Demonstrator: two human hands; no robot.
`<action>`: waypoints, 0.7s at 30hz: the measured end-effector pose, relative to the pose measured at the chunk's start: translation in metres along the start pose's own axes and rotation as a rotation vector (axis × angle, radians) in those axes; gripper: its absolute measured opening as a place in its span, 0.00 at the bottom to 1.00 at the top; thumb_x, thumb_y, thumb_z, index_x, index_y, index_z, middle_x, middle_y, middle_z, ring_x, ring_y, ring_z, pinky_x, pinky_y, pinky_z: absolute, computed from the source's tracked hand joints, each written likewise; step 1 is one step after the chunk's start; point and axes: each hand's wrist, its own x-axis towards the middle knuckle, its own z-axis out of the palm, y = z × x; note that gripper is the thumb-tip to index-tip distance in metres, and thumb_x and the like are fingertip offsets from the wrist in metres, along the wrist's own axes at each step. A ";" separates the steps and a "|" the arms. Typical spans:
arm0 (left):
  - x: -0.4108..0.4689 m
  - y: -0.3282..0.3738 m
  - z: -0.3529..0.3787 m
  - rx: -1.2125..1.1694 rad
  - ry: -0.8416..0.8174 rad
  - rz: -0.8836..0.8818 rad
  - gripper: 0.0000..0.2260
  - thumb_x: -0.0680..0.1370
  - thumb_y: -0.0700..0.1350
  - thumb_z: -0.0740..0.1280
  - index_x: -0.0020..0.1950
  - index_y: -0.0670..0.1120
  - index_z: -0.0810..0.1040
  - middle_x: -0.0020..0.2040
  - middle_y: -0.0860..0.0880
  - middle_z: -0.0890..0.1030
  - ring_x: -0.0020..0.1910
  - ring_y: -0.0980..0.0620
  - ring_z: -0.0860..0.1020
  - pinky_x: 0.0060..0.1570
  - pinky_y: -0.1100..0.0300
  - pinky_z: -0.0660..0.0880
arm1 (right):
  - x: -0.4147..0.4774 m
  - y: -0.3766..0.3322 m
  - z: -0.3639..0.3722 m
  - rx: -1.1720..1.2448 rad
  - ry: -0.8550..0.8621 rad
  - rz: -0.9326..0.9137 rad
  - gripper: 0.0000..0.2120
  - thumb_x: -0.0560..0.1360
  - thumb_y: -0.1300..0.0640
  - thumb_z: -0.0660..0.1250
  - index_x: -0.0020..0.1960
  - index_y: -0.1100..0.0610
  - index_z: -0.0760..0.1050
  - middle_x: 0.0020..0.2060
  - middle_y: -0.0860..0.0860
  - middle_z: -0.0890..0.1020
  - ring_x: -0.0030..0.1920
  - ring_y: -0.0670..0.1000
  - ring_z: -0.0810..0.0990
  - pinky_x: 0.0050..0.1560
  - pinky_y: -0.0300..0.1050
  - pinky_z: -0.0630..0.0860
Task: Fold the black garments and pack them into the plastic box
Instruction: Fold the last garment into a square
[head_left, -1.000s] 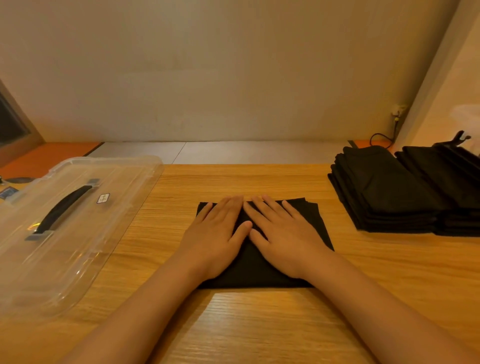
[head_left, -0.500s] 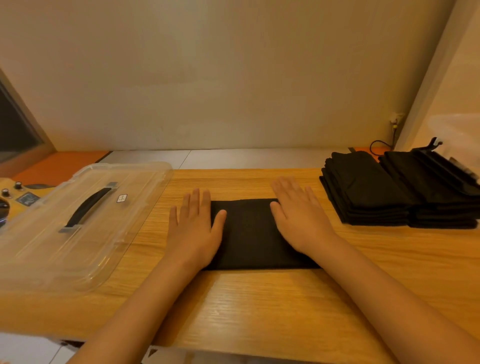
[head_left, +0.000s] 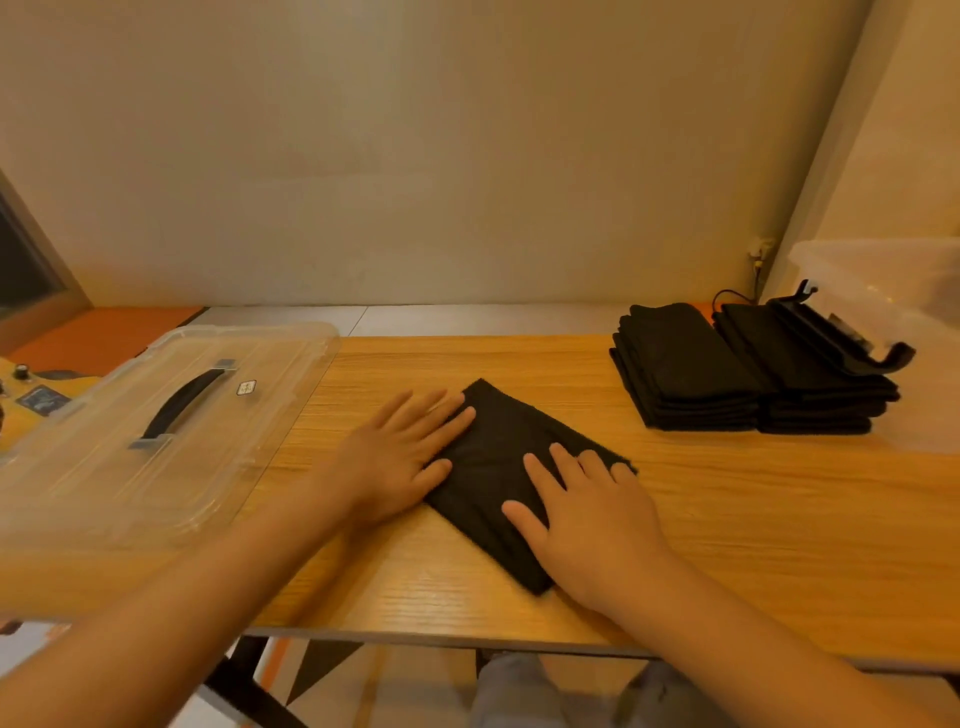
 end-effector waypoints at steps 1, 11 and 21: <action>-0.001 -0.007 -0.004 0.048 0.027 -0.016 0.31 0.69 0.61 0.27 0.72 0.56 0.27 0.76 0.54 0.32 0.73 0.55 0.29 0.69 0.57 0.26 | -0.003 0.001 -0.005 -0.005 0.043 -0.008 0.31 0.80 0.37 0.41 0.79 0.51 0.47 0.78 0.51 0.53 0.76 0.54 0.51 0.73 0.52 0.51; -0.061 0.062 0.011 -0.395 0.030 -0.024 0.35 0.73 0.69 0.37 0.76 0.56 0.37 0.75 0.61 0.35 0.72 0.67 0.32 0.74 0.62 0.35 | 0.002 0.022 0.017 0.135 0.040 -0.305 0.28 0.81 0.39 0.43 0.78 0.44 0.42 0.77 0.42 0.45 0.76 0.42 0.40 0.73 0.42 0.40; -0.091 0.074 0.017 -0.392 0.164 0.174 0.41 0.74 0.71 0.56 0.79 0.53 0.45 0.78 0.58 0.42 0.75 0.64 0.39 0.73 0.66 0.36 | -0.024 0.017 0.016 0.122 0.079 -0.371 0.43 0.67 0.30 0.34 0.78 0.46 0.41 0.77 0.43 0.41 0.75 0.42 0.36 0.73 0.42 0.36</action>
